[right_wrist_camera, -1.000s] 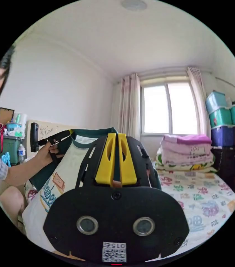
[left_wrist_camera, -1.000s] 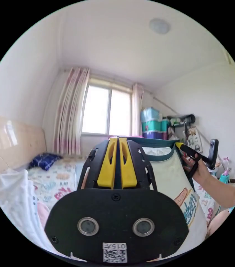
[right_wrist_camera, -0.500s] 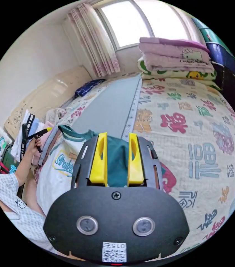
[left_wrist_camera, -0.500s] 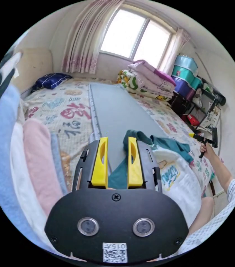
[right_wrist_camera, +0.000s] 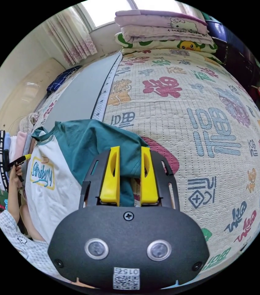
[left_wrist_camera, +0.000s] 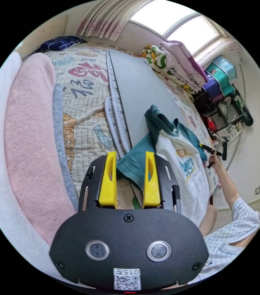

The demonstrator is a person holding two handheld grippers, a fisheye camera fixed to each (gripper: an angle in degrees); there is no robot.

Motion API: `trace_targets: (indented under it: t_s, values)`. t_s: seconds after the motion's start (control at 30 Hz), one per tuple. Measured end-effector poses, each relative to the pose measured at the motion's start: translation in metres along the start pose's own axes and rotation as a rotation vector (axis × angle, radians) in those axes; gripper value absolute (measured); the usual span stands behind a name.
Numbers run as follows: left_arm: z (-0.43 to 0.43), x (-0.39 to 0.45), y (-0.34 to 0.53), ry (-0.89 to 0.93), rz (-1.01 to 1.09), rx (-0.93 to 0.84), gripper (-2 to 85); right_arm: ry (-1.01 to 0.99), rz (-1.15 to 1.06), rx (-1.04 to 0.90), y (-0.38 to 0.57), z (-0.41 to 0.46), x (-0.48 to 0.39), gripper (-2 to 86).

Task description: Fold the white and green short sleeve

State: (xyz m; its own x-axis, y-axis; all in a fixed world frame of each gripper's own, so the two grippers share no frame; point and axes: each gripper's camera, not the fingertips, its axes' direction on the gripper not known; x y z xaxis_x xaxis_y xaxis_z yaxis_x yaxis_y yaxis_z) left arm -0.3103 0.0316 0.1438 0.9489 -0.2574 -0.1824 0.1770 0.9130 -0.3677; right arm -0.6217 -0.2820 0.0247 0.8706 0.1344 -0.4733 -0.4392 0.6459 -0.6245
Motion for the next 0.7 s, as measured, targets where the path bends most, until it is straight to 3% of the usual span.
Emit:
trace_targets:
  t_s: [0.13, 0.2, 0.37, 0.47, 0.6, 0.7]
  values:
    - [0.004, 0.014, -0.012, -0.094, 0.022, -0.014, 9.1, -0.047, 0.040, 0.024, -0.006, -0.034, -0.003, 8.3]
    - [-0.007, 0.016, -0.015, -0.067, 0.003, 0.023, 0.7, -0.077, 0.048, 0.029, -0.008, -0.053, -0.009, 6.8]
    - [-0.017, 0.035, -0.024, -0.116, 0.008, 0.002, 0.5, -0.179, 0.063, 0.020, -0.013, -0.087, -0.017, 2.1]
    - [-0.016, 0.040, -0.021, -0.207, -0.032, -0.012, 6.0, -0.145, 0.044, 0.027, -0.014, -0.104, -0.028, 1.0]
    - [-0.011, 0.047, -0.017, -0.126, -0.063, -0.039, 8.0, -0.069, -0.008, 0.006, -0.014, -0.116, -0.051, 0.3]
    - [-0.021, 0.064, -0.013, -0.058, -0.039, -0.001, 3.1, -0.062, -0.002, -0.001, -0.013, -0.121, -0.060, 0.0]
